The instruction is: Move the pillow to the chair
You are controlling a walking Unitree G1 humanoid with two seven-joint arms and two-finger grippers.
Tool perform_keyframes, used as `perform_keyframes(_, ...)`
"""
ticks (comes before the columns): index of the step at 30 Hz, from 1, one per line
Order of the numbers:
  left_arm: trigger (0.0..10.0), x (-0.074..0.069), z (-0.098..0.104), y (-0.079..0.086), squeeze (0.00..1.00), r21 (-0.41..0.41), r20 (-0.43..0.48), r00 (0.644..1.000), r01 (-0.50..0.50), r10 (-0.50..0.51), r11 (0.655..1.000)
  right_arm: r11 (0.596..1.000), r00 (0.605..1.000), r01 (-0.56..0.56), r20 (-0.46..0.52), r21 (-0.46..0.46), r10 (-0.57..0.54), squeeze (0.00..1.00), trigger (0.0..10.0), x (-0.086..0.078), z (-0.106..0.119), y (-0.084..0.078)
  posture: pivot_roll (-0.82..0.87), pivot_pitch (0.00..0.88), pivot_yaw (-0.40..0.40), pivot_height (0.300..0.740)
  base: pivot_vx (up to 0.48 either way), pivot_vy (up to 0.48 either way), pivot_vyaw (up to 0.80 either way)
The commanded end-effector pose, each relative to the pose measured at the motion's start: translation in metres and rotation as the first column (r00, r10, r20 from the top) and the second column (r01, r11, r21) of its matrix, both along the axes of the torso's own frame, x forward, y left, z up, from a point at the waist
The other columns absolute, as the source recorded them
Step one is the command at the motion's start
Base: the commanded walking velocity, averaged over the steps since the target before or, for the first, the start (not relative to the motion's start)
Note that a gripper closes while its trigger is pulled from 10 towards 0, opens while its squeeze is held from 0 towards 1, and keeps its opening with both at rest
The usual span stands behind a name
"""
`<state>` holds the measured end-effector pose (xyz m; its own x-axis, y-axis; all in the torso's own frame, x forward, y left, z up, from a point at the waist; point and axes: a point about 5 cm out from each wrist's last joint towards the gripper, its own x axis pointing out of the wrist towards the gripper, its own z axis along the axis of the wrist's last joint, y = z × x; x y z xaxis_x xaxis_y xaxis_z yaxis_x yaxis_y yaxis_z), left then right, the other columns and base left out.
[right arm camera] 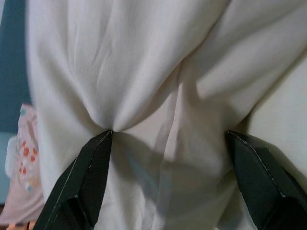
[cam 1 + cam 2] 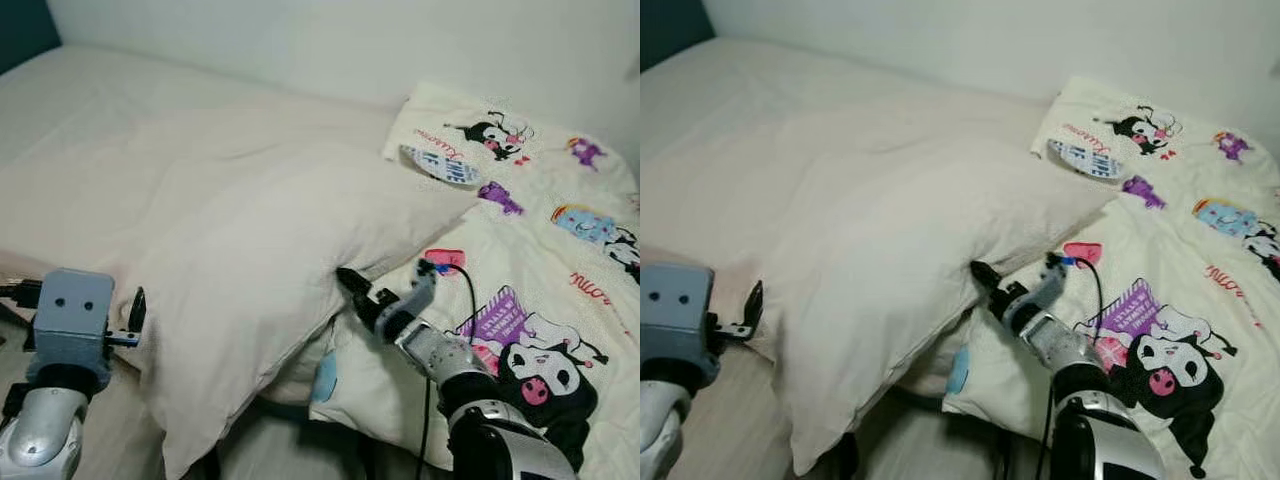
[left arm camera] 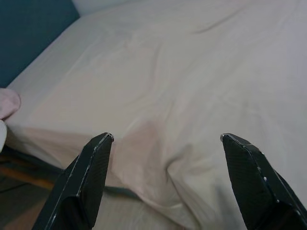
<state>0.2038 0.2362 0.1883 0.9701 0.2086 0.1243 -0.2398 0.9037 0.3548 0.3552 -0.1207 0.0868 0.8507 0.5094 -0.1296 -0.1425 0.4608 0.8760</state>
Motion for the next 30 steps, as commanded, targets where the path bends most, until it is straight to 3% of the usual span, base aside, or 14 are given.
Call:
perform_keyframes(1,10.0,-0.005,0.003,0.002,0.00,0.023,-0.011,1.000,-0.006,0.006,1.000,0.999,0.999,-0.034,-0.015,0.009,0.034,0.00,10.0,-0.002,-0.003,0.005,0.08,0.235,-0.111,0.456,0.000,0.000,0.00)
perform_keyframes(2,10.0,-0.011,0.008,0.003,0.00,0.036,-0.018,1.000,-0.008,0.009,0.999,0.994,0.995,-0.103,0.016,0.026,0.103,0.00,10.0,-0.001,0.003,0.019,0.09,0.273,-0.113,0.456,0.000,0.000,0.00)
perform_keyframes(5,10.0,-0.013,0.011,0.005,0.00,0.050,-0.024,1.000,-0.014,0.015,0.999,0.986,0.987,-0.158,0.051,0.055,0.156,0.00,10.0,0.001,0.012,0.031,0.09,0.288,-0.116,0.456,0.000,0.000,0.00)
perform_keyframes(14,10.0,-0.027,0.014,0.008,0.00,0.064,-0.053,0.998,-0.034,0.038,0.997,0.980,0.977,-0.183,0.126,0.072,0.173,0.00,10.0,0.011,0.033,0.050,0.11,0.333,-0.124,0.456,0.000,0.000,0.00)
perform_keyframes(15,10.0,-0.029,0.014,0.008,0.00,0.065,-0.058,0.998,-0.036,0.039,0.997,0.982,0.976,-0.172,0.146,0.080,0.160,0.00,2.0,0.014,0.037,0.051,0.11,0.337,-0.123,0.456,0.000,0.000,0.00)
perform_keyframes(16,10.0,-0.029,0.014,0.009,0.00,0.067,-0.062,0.997,-0.037,0.041,0.997,0.985,0.977,-0.151,0.166,0.079,0.136,0.00,0.0,0.017,0.042,0.050,0.11,0.337,-0.122,0.456,0.000,0.000,0.00)
perform_keyframes(28,10.0,-0.029,0.015,0.012,0.00,0.068,-0.077,0.996,-0.039,0.044,0.997,0.989,0.955,-0.099,0.291,0.113,0.062,0.00,0.0,0.031,0.071,0.043,0.11,0.308,-0.113,0.456,0.000,0.000,0.00)
perform_keyframes(30,10.0,-0.026,0.014,0.008,0.00,0.058,-0.074,0.997,-0.029,0.034,0.998,0.993,0.942,-0.093,0.328,0.075,0.063,0.00,0.0,0.033,0.075,0.041,0.10,0.300,-0.112,0.456,0.000,0.000,0.00)
